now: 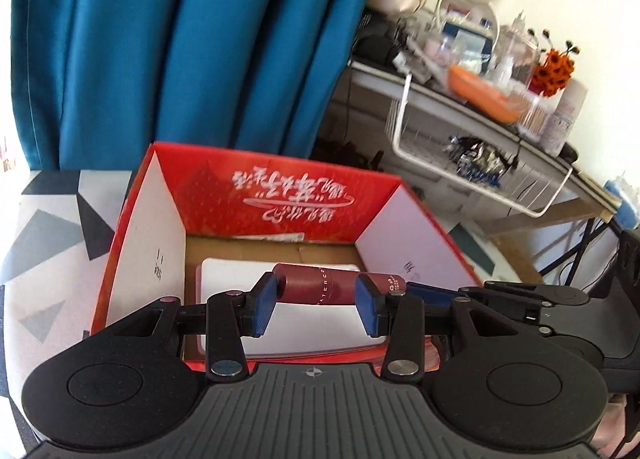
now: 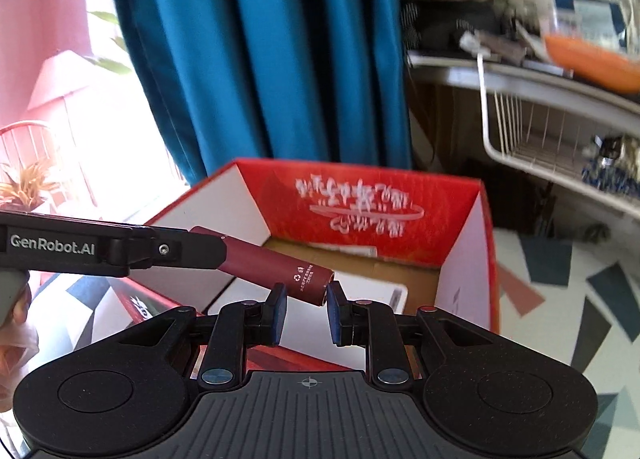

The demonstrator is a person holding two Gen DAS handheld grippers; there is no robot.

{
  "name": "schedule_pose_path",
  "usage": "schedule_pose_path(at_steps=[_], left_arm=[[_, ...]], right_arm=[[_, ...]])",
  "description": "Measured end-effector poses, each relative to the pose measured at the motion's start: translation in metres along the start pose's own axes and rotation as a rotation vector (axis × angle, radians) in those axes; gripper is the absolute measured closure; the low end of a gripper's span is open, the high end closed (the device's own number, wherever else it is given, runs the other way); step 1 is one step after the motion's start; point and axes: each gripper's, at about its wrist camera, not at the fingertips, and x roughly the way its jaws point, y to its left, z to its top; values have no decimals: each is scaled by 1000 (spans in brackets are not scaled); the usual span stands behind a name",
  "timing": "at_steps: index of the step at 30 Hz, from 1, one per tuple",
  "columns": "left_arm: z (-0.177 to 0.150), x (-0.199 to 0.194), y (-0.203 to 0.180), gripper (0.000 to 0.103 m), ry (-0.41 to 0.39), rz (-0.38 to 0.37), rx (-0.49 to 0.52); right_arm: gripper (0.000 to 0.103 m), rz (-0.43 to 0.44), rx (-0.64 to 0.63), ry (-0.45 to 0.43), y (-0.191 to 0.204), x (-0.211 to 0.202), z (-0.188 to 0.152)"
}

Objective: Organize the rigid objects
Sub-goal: 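Carry the dark red lipstick into the red box and release it, then withdraw the left gripper from the box toward the red-capped marker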

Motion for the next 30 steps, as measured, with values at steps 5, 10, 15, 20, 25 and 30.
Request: schedule_pose_path(at_steps=[5,10,15,20,25,30], left_arm=[[-3,9,10,58,30,7,-19],[-9,14,12,58,52,17,-19],[-13,13,7,57,41,23,10],[-16,2,5,52,5,47,24],[-28,-26,5,39,-77,56,27],[-50,-55,3,29,-153,91,52]], right_arm=[[83,15,24,41,-2,10,-2],[80,18,23,49,1,12,-2],[74,2,38,44,1,11,-2],[52,-56,19,7,5,1,-5],[27,-97,-23,-97,13,-21,-22],[23,-104,29,-196,19,-44,-49]])
